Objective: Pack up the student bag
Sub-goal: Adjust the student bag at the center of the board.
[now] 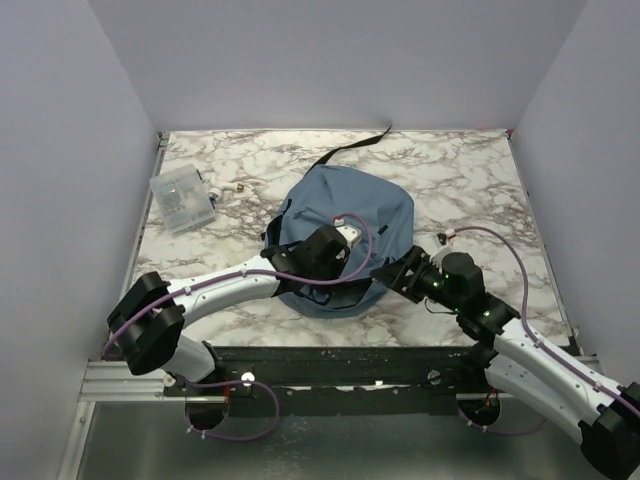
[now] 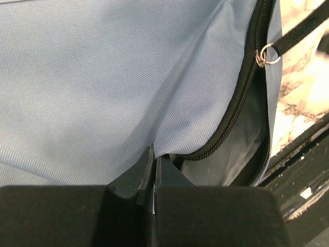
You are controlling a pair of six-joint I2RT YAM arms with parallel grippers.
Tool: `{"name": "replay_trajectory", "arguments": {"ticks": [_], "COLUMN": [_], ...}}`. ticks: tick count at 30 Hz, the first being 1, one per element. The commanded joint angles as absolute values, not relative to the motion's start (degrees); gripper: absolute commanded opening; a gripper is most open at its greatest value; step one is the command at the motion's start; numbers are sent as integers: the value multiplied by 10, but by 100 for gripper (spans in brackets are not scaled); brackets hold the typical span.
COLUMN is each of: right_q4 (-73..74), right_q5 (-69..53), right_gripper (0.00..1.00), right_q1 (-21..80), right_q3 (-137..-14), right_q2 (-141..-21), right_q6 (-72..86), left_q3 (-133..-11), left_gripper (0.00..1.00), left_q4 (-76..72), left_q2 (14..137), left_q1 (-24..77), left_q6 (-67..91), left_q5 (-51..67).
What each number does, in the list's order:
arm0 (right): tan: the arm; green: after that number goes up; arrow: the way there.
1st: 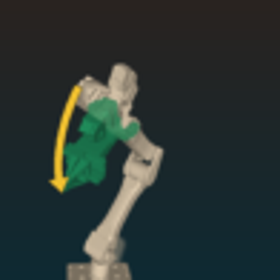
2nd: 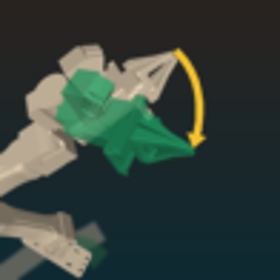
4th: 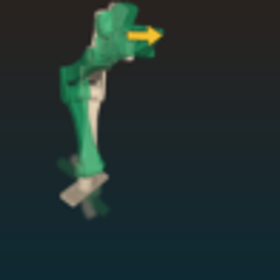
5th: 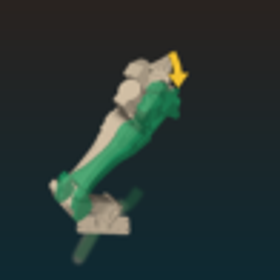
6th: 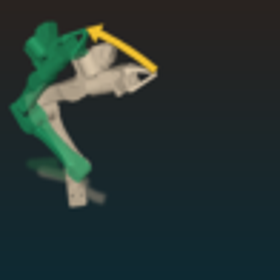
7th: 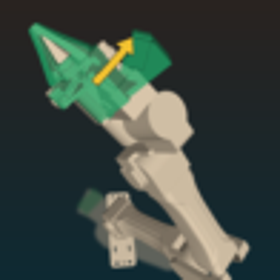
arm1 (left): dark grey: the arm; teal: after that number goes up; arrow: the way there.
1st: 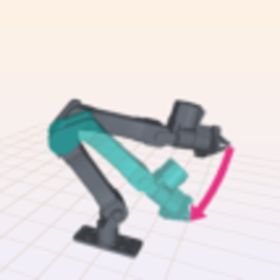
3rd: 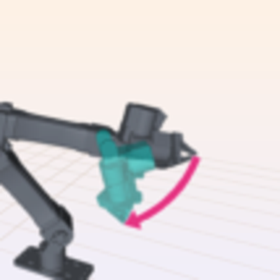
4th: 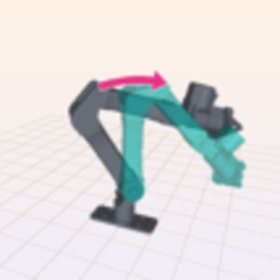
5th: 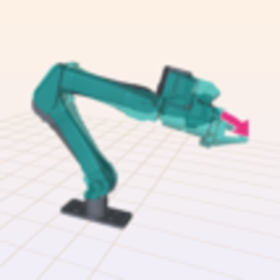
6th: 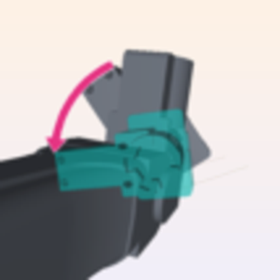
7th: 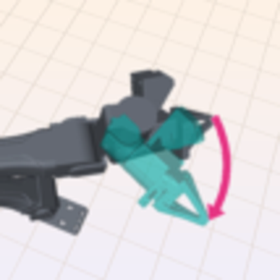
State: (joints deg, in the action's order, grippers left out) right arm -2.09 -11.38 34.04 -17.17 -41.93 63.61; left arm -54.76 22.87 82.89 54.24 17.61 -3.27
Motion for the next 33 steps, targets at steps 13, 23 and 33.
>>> {"name": "replay_trajectory", "arguments": {"ticks": [13, 23, 33], "right_q4": [138, 47, -126], "right_q5": [-32, -180, -312], "right_gripper": [86, 83, 33], "right_q1": [289, 199, 198], "right_q3": [-269, -194, -149], "right_q2": [-489, -483, -496], "right_q6": [486, 489, 539], "left_q3": [-534, -521, -521], "left_gripper": [10, 17, 25], "left_q4": [232, 222, 230], "left_q2": [827, 828, 827], "left_q1": [549, 550, 550], "left_q6": [143, 155, 156], "left_q5": [136, 171, 180]}}
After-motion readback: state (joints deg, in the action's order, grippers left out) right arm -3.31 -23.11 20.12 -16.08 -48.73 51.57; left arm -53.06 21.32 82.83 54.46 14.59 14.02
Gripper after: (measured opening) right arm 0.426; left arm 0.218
